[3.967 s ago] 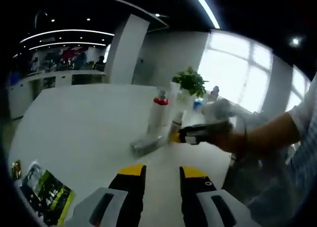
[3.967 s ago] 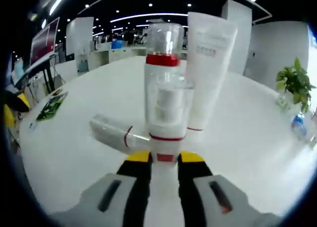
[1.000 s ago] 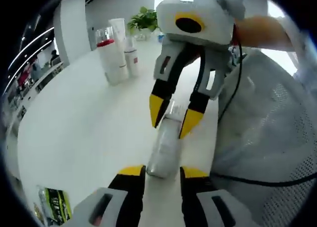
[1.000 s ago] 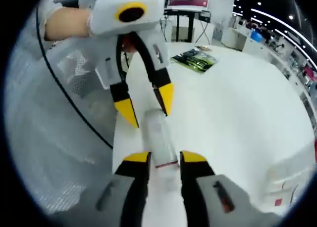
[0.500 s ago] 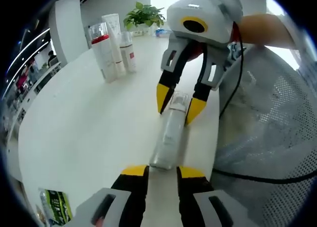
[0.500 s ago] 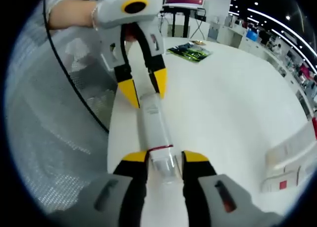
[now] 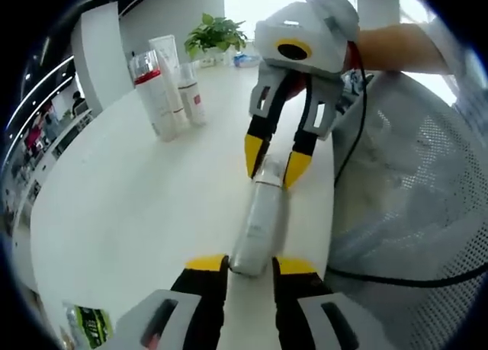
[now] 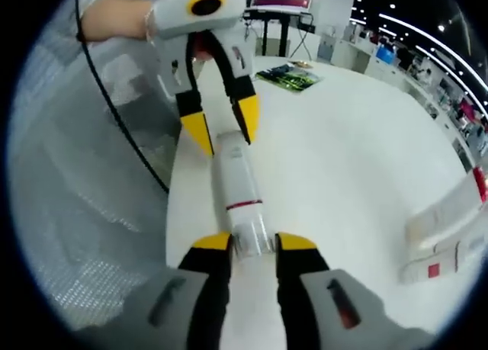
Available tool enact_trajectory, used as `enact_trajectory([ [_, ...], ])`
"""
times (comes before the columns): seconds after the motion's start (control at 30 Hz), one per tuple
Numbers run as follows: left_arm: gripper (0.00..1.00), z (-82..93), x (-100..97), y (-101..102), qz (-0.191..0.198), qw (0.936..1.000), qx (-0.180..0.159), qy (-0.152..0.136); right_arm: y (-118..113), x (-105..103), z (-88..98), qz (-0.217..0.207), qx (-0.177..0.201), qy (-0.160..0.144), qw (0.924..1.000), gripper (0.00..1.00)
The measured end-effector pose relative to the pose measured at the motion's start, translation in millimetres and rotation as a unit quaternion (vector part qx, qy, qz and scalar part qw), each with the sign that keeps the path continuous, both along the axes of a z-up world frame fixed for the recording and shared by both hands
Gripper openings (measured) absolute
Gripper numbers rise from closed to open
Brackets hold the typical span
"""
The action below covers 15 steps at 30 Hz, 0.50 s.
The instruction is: Arrange the skincare products in the storage area until every visible bottle or jar stands upright without overlapping.
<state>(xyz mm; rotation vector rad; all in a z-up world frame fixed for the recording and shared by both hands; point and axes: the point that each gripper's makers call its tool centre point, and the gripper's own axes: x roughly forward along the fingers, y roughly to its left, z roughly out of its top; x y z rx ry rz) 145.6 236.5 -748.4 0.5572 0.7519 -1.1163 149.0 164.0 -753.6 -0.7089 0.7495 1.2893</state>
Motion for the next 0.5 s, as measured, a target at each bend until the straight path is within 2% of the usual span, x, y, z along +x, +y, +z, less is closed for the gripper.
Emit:
enact_trajectory([
  [0.13, 0.24, -2.6, 2.5, 4.7, 0.007, 0.9999, 0.008, 0.000, 7.4, -3.3, 21.9, -0.004, 0.037, 0.021, 0.9991, 0.21],
  [0.2, 0.24, -3.8, 3.4, 7.3, 0.014, 0.9999, 0.009, 0.006, 14.7, -5.3, 39.6, -0.004, 0.066, 0.028, 0.9974, 0.21],
  [0.33, 0.24, -6.4, 2.5, 9.7, 0.017, 0.9997, 0.012, 0.013, 27.0, -6.6, 58.8, 0.004, 0.093, 0.020, 0.9955, 0.20],
  [0.47, 0.24, -10.6, 1.9, 12.2, 0.022, 0.9993, 0.019, 0.024, 54.6, -8.4, 85.8, -0.003, 0.163, 0.024, 0.9863, 0.20],
  [0.5, 0.24, -11.2, 2.1, 13.1, 0.026, 0.9990, 0.021, 0.029, 57.5, -8.2, 86.8, 0.000, 0.162, 0.015, 0.9867, 0.20],
])
